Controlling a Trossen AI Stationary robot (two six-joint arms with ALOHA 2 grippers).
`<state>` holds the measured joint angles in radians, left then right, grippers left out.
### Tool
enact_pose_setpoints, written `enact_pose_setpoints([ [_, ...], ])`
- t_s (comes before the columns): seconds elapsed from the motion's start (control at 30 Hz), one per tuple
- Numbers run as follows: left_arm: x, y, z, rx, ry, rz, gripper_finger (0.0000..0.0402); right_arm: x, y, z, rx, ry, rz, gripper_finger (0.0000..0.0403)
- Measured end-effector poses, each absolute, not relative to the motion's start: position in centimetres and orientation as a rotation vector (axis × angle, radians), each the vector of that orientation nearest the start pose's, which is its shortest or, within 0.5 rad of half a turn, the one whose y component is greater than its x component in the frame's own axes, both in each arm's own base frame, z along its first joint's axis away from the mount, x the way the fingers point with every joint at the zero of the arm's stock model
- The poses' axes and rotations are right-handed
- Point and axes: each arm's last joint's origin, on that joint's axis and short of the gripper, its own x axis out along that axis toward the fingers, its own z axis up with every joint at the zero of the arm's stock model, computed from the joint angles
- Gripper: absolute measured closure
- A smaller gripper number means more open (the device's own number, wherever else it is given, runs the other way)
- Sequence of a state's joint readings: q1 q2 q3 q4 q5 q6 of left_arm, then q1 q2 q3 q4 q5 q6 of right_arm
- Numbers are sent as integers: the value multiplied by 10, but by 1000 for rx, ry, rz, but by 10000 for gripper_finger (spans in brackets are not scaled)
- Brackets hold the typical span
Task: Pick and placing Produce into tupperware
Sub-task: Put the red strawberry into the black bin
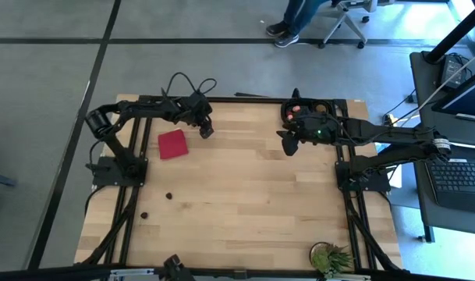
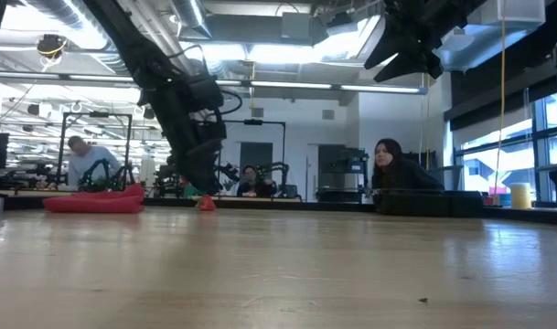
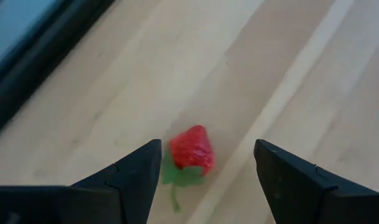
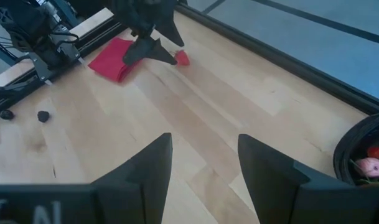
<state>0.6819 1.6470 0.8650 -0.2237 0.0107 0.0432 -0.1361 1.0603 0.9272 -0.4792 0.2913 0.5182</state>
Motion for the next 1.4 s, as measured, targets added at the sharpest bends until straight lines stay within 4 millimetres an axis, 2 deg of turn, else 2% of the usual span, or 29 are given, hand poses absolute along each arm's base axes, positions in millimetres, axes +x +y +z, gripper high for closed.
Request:
enact_pose_setpoints([
  [0.47, 237, 199, 155, -281, 970, 575, 154, 216, -38, 306, 430, 500, -559, 217],
  [0.83, 243, 210, 119, -294, 1032, 553, 154, 216, -38, 306, 425, 502, -558, 217],
  [1.0, 242, 211, 113, -307, 1052, 550, 155, 216, -38, 306, 425, 502, -558, 217],
  [1.17, 241, 210, 112, -312, 1068, 548, 176, 216, -38, 306, 423, 502, -557, 217],
  [1.4, 240, 209, 111, -314, 1084, 553, 227, 216, -38, 306, 423, 502, -557, 217],
])
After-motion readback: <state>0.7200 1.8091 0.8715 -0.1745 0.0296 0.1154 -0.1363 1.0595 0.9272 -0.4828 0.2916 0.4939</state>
